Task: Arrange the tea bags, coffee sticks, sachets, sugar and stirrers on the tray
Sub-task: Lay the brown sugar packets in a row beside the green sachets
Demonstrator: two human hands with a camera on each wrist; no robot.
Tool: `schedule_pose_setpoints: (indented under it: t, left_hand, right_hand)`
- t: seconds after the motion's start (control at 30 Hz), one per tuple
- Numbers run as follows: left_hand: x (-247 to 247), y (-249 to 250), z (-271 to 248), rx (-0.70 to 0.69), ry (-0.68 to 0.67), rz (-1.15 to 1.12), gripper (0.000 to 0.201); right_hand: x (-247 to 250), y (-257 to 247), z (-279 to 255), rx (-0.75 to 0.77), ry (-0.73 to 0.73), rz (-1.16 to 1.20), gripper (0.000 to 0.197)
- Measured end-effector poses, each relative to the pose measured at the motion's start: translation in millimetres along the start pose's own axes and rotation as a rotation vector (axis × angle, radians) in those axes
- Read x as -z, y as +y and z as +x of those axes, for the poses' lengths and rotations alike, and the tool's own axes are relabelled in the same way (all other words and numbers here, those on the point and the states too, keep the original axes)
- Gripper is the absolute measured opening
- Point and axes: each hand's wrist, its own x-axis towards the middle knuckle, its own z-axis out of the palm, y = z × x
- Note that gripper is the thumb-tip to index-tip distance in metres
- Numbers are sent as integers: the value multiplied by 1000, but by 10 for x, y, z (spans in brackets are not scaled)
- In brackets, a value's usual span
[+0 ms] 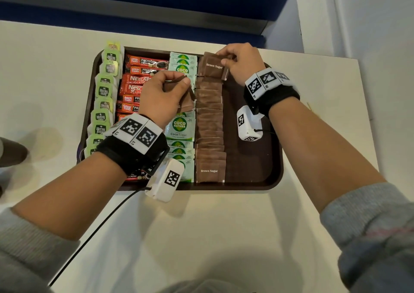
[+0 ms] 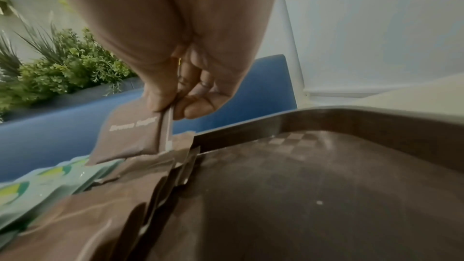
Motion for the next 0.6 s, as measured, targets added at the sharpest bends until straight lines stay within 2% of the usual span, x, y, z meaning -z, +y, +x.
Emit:
schedule_pose_setpoints:
  t: [0.07,0.37,0.6]
  left_hand:
    - [-2,6,-3,6,-6,-17,18]
    - [-9,24,-4,4,-22,-22,16]
    - [12,-22,11,16,-33,-46,8]
  right_hand:
    - [-39,-13,21,-8,-3,-10,25]
    - [-142,11,82,-14,-60,-50,26]
    - [-186,70,80,-59,18,-4,23]
